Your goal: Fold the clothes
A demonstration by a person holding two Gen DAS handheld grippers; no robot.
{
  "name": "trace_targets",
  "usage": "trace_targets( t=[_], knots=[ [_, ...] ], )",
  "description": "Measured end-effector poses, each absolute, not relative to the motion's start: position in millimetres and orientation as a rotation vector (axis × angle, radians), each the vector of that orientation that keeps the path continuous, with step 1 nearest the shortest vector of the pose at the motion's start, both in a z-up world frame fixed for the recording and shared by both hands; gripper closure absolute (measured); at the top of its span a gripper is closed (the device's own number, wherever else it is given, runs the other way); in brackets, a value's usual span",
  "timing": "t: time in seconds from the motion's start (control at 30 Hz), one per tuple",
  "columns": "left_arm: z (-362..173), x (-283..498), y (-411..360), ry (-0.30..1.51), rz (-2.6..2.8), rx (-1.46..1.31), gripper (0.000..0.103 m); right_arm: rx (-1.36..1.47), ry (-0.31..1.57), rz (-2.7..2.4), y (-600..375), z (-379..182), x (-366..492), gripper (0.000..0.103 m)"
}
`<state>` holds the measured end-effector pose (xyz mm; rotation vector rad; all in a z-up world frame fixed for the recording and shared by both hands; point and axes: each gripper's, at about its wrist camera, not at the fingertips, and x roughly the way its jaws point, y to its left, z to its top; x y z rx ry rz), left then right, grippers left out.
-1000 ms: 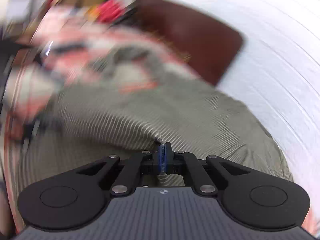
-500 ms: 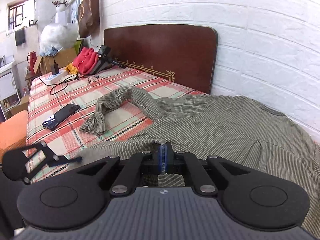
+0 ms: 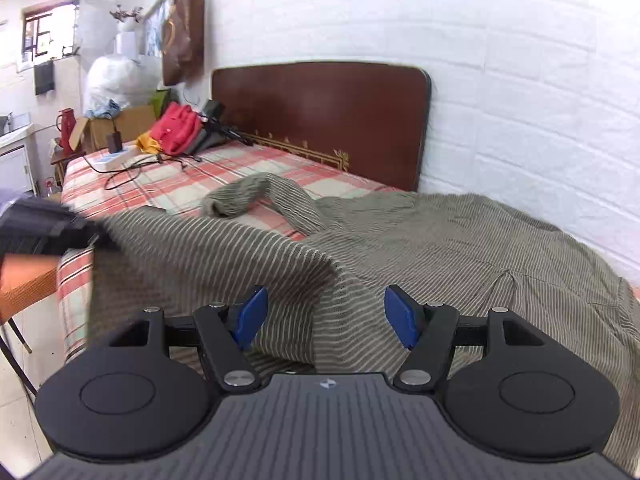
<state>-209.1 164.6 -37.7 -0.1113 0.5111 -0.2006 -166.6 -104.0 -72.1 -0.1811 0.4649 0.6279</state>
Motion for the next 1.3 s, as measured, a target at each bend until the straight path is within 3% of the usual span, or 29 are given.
trace_targets(
  t=[0.23,0.37,0.53,0.6,0.77,0.8,0.87,1.13,1.23,1.3],
  knots=[
    [-37.8,-214.1,175.5,0.524,-0.177,-0.14,0.102,-0.401,0.359,0.683,-80.6,-91.0,-226.1,0.035],
    [-37.9,-217.0,181.7,0.531,-0.163,-0.156,0.101,-0.476,0.373,0.722,-65.3,-102.3,-232.1,0.048],
    [-37.7,-221.4,181.0,0.533,-0.172,-0.154,0.1,-0.545,0.352,0.731,-37.7,-112.1,-226.8,0.05],
    [-36.0,-223.8,180.7,0.524,-0.178,-0.154,0.1,-0.583,0.368,0.708,-25.6,-120.0,-216.4,0.06],
    [-35.6,-224.7,187.1,0.518,-0.184,-0.171,0.099,-0.726,0.359,0.627,-5.8,-143.8,-198.6,0.063],
    [-36.5,-224.8,188.5,0.519,-0.18,-0.173,0.099,-0.734,0.351,0.617,-5.2,-144.8,-196.4,0.072],
    [-40.3,-224.2,190.6,0.53,-0.164,-0.169,0.099,-0.723,0.356,0.613,-8.2,-140.8,-194.7,0.101],
    [-70.5,-228.1,191.6,0.602,-0.072,-0.043,0.098,-0.353,0.53,0.876,-63.2,-67.0,-218.9,0.101],
    [-82.2,-235.6,186.9,0.606,-0.06,0.016,0.088,-0.24,0.589,0.987,-77.3,-46.7,-227.5,0.101],
    [-88.8,-242.2,178.1,0.592,-0.051,0.084,0.087,-0.214,0.603,1.024,-81.3,-40.2,-233.5,0.101]
  ],
)
